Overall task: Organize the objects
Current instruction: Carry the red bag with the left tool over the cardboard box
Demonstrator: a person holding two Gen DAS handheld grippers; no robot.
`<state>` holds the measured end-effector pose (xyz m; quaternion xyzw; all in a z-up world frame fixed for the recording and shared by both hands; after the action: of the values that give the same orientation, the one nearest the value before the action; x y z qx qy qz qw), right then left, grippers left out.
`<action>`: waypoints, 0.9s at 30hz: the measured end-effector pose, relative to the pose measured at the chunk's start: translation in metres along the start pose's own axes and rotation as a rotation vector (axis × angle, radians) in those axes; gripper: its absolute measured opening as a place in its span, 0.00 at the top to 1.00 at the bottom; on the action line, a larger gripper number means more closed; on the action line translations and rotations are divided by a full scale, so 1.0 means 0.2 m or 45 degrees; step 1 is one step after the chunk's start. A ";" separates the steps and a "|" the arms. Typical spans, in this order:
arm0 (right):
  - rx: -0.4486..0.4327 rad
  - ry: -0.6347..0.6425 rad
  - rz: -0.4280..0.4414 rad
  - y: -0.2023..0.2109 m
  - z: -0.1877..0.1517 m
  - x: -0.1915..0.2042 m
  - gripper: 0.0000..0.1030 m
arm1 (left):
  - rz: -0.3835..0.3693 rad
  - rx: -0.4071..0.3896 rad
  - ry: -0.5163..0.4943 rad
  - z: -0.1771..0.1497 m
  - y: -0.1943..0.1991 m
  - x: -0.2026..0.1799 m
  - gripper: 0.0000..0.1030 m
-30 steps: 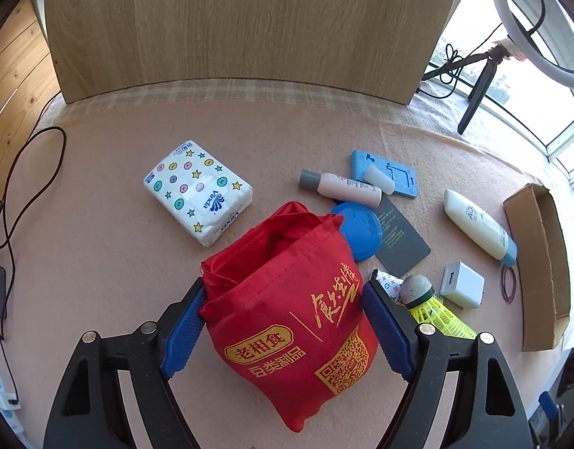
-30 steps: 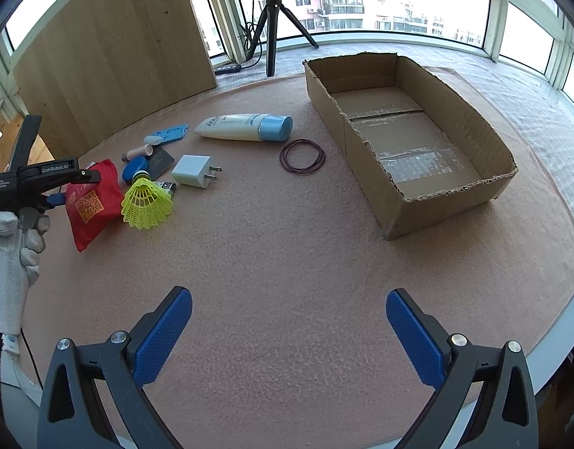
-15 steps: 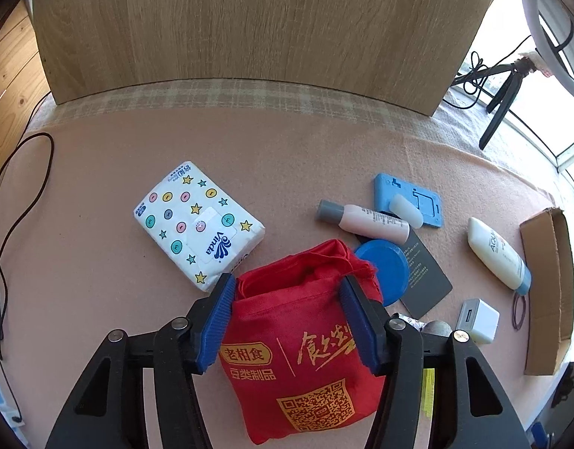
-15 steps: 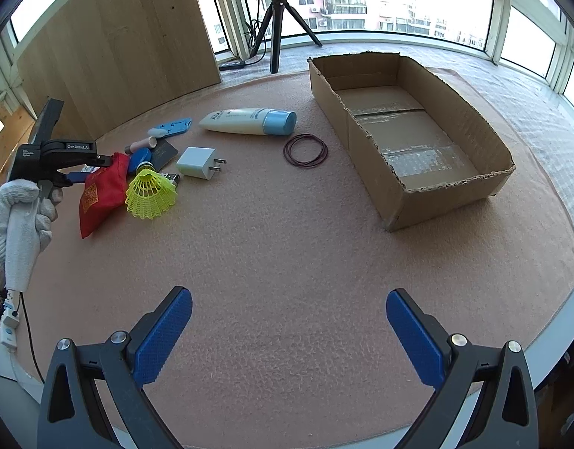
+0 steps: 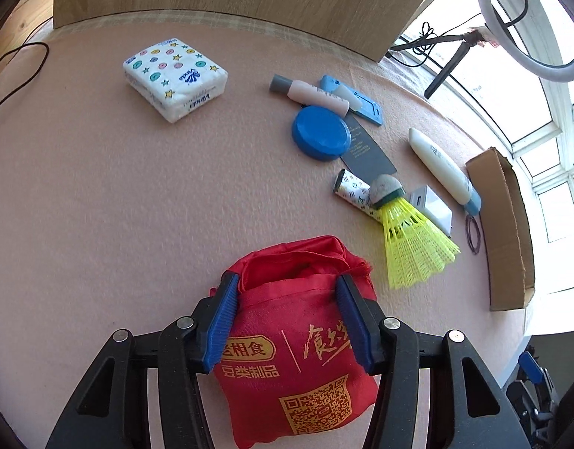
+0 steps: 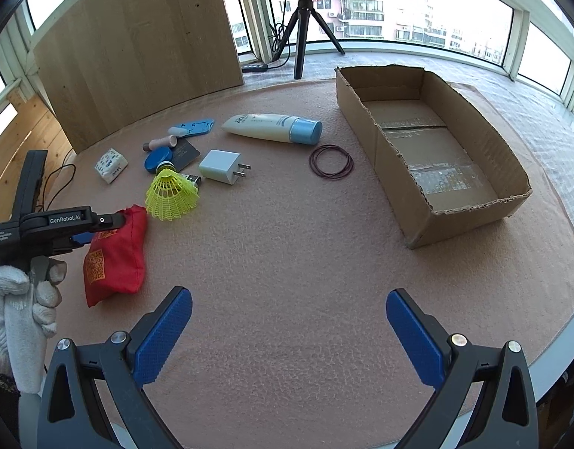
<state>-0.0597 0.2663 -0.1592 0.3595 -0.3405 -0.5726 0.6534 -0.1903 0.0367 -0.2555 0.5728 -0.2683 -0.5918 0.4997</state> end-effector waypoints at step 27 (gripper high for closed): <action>0.133 0.168 0.414 -0.21 0.11 0.48 0.03 | -0.142 -0.001 -0.172 -0.56 0.31 -0.06 0.27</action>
<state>-0.0895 0.1646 -0.1809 0.3699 -0.3797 -0.4163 0.7387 -0.0686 0.0534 -0.2170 0.5456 -0.2687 -0.6561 0.4469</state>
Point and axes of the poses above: each gripper's, at about its wrist camera, not at the fingertips, and y roughly against the way its jaws point, x to its left, z to its top, the point moved 10 cm from there along -y, roughly the way its jaws point, and after that the axes turned 11 degrees about y, right-handed, at the moved point
